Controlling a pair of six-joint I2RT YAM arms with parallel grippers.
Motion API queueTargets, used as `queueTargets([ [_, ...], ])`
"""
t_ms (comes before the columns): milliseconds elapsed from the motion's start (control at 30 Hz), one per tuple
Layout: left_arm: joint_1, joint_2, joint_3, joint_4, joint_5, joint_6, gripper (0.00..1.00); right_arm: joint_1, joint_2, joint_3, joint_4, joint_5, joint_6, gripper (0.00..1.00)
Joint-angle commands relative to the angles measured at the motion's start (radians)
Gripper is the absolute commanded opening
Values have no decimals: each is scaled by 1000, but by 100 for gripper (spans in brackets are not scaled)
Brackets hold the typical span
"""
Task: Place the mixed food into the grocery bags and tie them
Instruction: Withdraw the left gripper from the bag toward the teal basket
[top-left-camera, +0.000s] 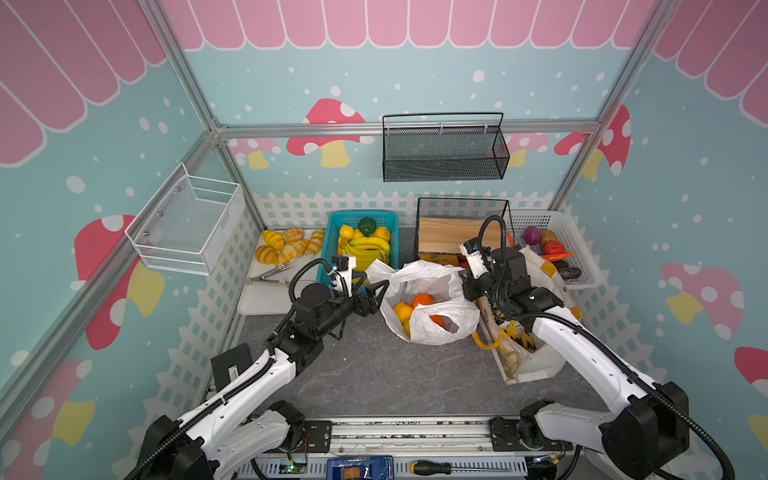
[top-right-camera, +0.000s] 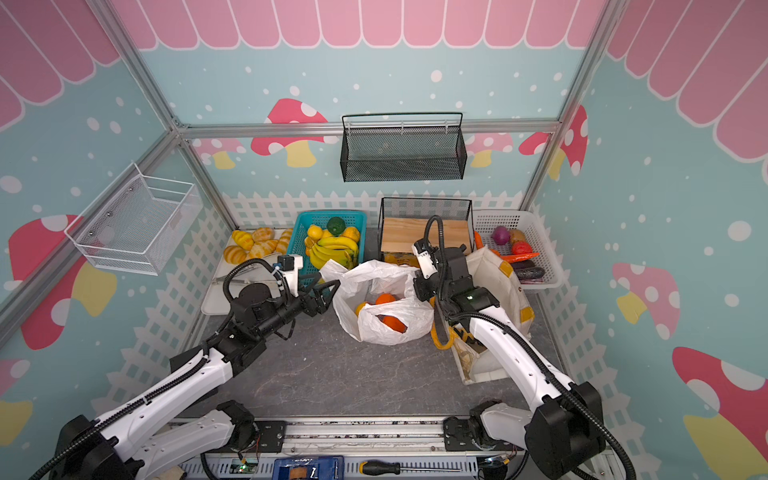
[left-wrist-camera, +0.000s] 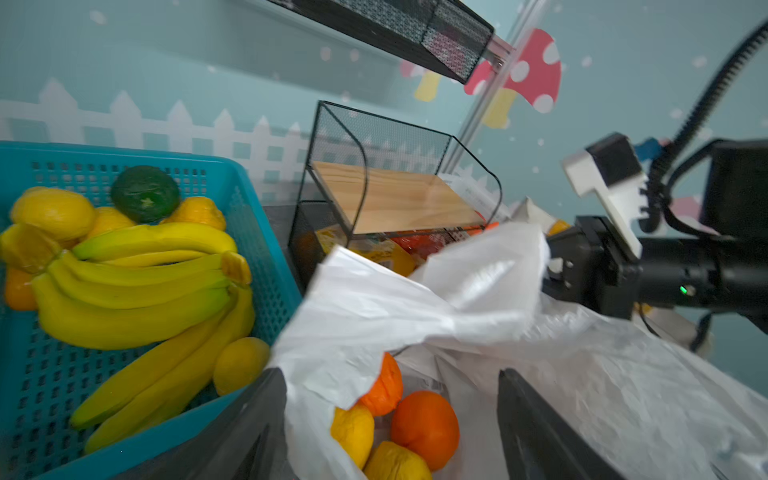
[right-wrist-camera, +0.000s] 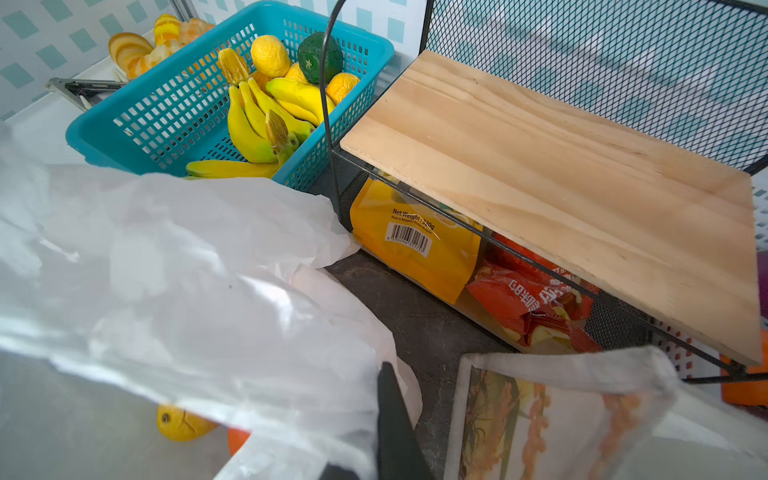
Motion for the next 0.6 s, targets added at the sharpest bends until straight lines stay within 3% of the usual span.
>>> queueTargets([
  [0, 95, 84, 53, 50, -2, -99, 80, -5, 2, -8, 6, 6, -10, 0],
  [167, 201, 239, 139, 41, 52, -158, 78, -5, -6, -11, -4, 30, -12, 0],
  [267, 237, 332, 191, 22, 4, -136, 79, -5, 2, -8, -2, 29, -11, 0],
  [367, 268, 497, 350, -125, -64, -65, 79, -5, 14, -2, -2, 22, -11, 0],
  [567, 313, 854, 709, -383, -94, 27, 76, -5, 16, -3, -1, 26, -15, 0],
])
